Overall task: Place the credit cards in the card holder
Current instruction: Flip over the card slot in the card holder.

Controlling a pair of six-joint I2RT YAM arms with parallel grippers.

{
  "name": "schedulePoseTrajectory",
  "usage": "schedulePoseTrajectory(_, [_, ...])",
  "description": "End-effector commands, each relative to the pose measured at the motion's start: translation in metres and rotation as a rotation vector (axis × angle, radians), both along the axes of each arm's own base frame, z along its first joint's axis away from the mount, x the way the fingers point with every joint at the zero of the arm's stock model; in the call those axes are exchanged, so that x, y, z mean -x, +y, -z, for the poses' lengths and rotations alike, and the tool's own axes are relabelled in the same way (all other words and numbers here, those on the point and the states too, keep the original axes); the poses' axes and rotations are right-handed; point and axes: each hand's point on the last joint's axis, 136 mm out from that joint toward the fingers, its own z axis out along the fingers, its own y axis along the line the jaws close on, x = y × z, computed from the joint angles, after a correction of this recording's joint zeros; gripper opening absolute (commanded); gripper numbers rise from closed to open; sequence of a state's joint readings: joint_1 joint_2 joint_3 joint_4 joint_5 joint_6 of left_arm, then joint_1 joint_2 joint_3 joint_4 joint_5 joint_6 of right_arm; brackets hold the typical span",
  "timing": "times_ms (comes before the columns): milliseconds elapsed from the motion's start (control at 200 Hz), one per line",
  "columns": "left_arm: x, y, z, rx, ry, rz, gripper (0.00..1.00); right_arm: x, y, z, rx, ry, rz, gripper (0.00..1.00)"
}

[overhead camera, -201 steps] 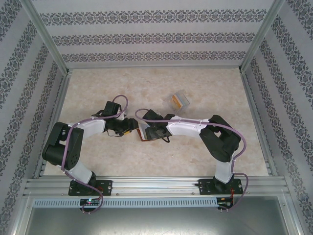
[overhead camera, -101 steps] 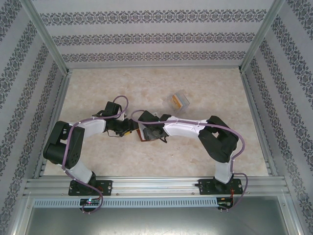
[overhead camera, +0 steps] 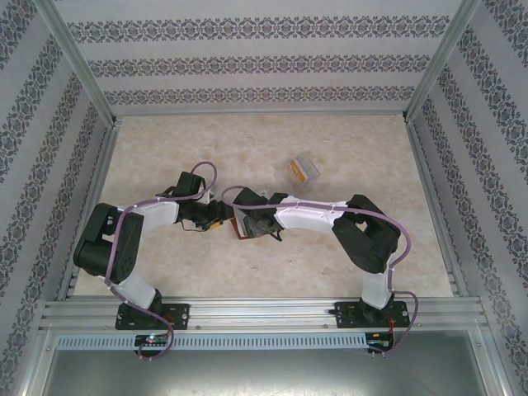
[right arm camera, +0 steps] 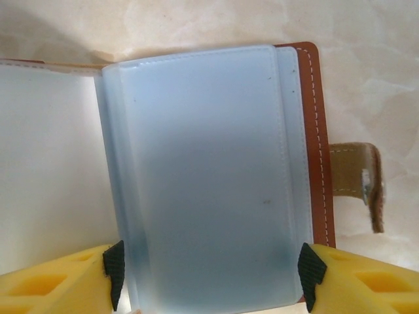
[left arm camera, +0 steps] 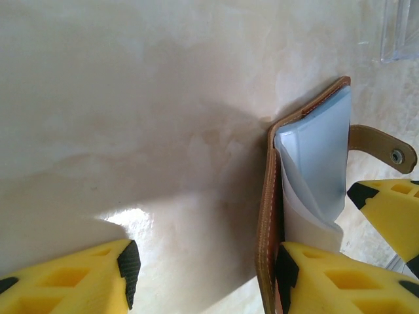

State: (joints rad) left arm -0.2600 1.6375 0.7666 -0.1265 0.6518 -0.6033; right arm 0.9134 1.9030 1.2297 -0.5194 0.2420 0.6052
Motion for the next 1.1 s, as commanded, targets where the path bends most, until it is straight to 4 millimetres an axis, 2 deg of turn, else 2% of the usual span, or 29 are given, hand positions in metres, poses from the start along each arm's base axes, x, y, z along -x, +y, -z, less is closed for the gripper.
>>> schedulePoseTrajectory(0, [-0.0020,0.0009,0.0021,0.013,0.004,-0.003,0.59,-0.0016,0.0022,0.0005,-0.009,0.004,0.010,0.70])
schedulePoseTrajectory(175, [-0.0020,0.0008,0.0023,0.013,0.003,-0.001,0.59,-0.0022,0.0044,-0.0017,-0.026,0.003,0.012,0.66])
schedulePoseTrajectory(405, [-0.0021,0.0003,0.0035,0.014,0.006,0.001,0.59,-0.0041,-0.0016,-0.0028,-0.011,-0.009,0.025,0.75])
schedulePoseTrajectory(694, [-0.0009,0.0008,0.0060,0.015,0.010,0.001,0.58,-0.0007,-0.0008,0.0045,-0.032,0.016,0.042,0.76])
schedulePoseTrajectory(1094, [-0.0005,0.0004,0.0091,0.017,0.018,-0.002,0.58,-0.0034,-0.0050,0.0013,-0.125,0.033,0.094,0.67])
